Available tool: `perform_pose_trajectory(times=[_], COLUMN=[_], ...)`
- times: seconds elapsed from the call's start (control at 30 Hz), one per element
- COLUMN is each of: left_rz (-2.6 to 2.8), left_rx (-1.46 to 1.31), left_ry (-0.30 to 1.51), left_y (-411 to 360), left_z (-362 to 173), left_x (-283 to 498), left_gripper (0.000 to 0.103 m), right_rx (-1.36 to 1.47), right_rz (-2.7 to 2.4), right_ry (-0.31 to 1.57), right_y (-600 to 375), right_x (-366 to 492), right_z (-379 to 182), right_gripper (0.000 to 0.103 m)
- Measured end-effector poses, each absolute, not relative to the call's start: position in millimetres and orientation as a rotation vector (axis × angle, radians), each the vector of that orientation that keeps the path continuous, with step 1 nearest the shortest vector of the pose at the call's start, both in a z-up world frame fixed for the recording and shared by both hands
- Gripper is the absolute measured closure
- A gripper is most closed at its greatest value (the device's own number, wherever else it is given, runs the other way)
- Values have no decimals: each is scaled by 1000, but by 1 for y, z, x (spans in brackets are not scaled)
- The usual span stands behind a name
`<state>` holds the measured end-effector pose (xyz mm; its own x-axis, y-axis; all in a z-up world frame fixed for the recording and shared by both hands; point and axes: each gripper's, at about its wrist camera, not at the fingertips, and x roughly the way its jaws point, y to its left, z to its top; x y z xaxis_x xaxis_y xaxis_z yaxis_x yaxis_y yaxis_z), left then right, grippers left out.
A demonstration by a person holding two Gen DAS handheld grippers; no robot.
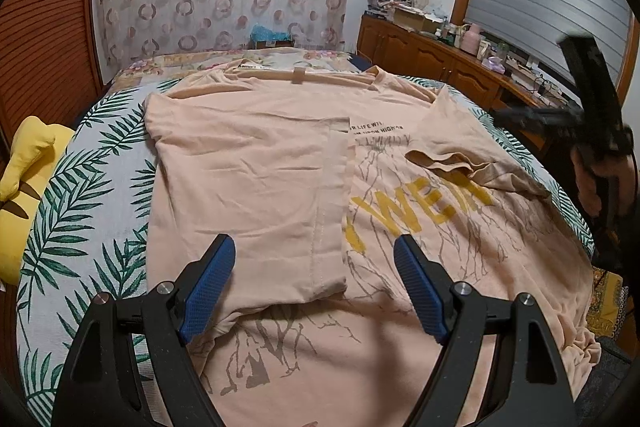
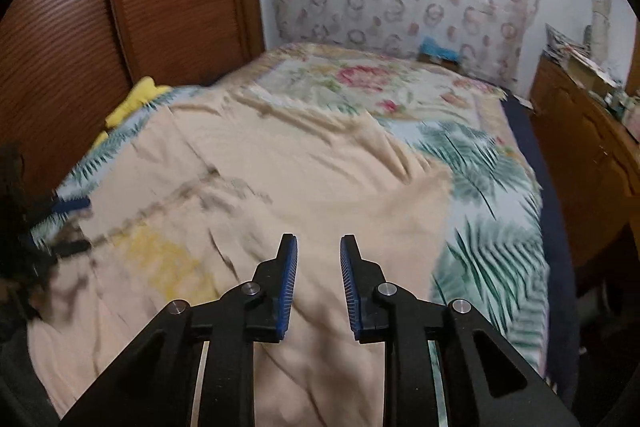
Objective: Fold small clothes
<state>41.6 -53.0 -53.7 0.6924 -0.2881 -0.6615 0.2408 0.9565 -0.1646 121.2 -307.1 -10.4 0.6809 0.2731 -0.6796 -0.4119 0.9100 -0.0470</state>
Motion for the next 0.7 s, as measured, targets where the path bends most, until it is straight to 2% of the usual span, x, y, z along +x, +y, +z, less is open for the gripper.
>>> perform_pose_trajectory(times=[0.3,0.7], left_rz=[-290,-289], left_rx=[-64,-70], left_ry=[774,796], left_y=[-53,-52], left_z=[-57,-60], left_x=[46,47], left_gripper=[21,21], right_rx=[-187,-187], right_rz=[361,364], right_ry=[823,820], right_y=[-329,-325], right_x=[102,109], right_z=[-46,-43], right_gripper=[80,80])
